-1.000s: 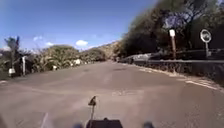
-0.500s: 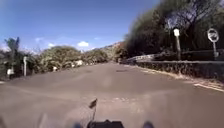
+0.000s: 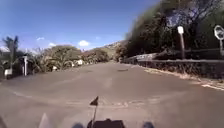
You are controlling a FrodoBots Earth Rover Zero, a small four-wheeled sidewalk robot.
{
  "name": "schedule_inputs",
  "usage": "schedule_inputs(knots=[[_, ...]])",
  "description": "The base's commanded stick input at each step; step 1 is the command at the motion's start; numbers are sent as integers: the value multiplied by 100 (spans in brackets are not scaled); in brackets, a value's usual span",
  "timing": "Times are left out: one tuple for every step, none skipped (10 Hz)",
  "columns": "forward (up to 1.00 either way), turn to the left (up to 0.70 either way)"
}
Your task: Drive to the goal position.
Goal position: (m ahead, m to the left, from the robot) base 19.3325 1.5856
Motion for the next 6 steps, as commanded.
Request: schedule_inputs(knots=[[50, 0], [50, 0], [50, 0], [50, 0], [50, -50], [50, -50]])
